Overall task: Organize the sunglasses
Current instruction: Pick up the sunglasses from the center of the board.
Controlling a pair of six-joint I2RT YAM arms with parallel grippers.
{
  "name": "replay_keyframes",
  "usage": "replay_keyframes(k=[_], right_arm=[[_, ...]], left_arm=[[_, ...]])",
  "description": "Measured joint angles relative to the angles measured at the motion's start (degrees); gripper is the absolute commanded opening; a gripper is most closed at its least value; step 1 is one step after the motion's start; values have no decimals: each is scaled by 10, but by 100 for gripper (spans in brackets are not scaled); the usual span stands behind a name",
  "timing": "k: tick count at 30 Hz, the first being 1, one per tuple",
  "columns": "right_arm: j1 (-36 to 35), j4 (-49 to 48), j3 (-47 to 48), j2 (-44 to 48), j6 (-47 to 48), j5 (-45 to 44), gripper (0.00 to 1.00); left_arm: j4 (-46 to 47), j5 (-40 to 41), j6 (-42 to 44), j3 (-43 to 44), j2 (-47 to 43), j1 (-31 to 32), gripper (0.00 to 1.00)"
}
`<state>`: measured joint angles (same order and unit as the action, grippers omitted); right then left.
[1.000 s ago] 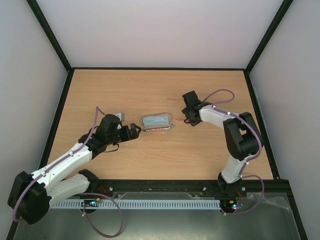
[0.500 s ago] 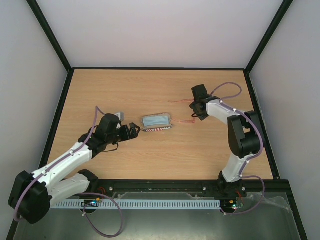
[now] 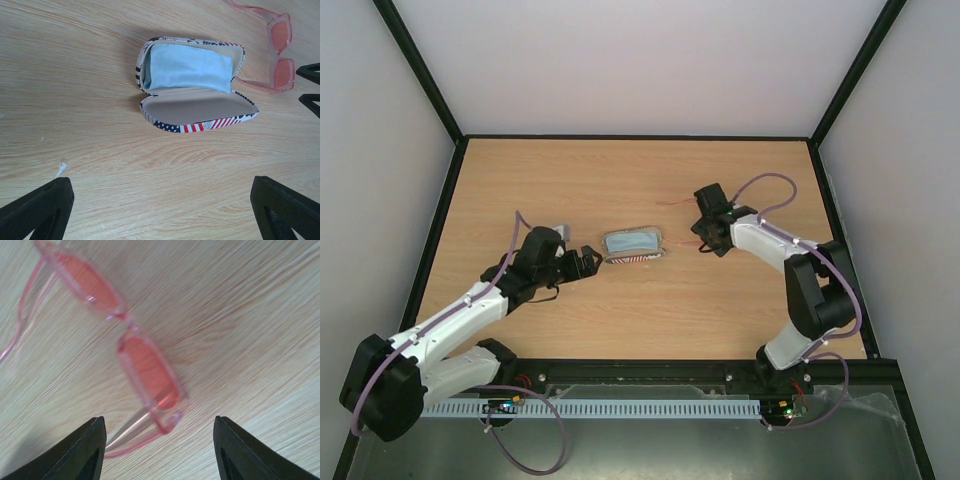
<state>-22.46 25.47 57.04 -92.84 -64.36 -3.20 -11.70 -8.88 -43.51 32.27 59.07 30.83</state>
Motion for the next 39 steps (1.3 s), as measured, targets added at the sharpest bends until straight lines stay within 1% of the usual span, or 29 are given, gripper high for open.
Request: replay_keyframes(k=[4, 9, 14, 24, 27, 29, 31, 35, 37, 39], right_arm=[[-29, 3, 22, -18, -17, 0, 59], [-45, 4, 22, -36, -53, 0, 56], [-46, 4, 14, -43, -82, 0, 52], [-46, 4, 16, -82, -116, -3, 51], [-46, 6, 29, -94, -121, -7, 45], [-46, 8, 40, -103, -124, -9, 36], [-46, 8, 46, -109, -127, -11, 30], [-45, 11, 52, -112, -131, -17, 22], [-41, 12, 52, -112, -131, -18, 20], [-36, 13, 52, -112, -130, -20, 14]], left_arm=[[8, -2, 0, 0, 4, 0, 100], [16, -7, -1, -1, 3, 0, 100], [19, -12, -1, -5, 2, 0, 100], [22, -21, 0, -5, 2, -12, 100], [22, -26, 1, -5, 0, -18, 99], [22, -28, 2, -5, -2, -22, 100], [22, -31, 3, -6, -6, -26, 99], [22, -33, 6, -9, -9, -32, 100], [22, -34, 6, -9, -9, -33, 99], [22, -36, 7, -10, -9, -34, 100]])
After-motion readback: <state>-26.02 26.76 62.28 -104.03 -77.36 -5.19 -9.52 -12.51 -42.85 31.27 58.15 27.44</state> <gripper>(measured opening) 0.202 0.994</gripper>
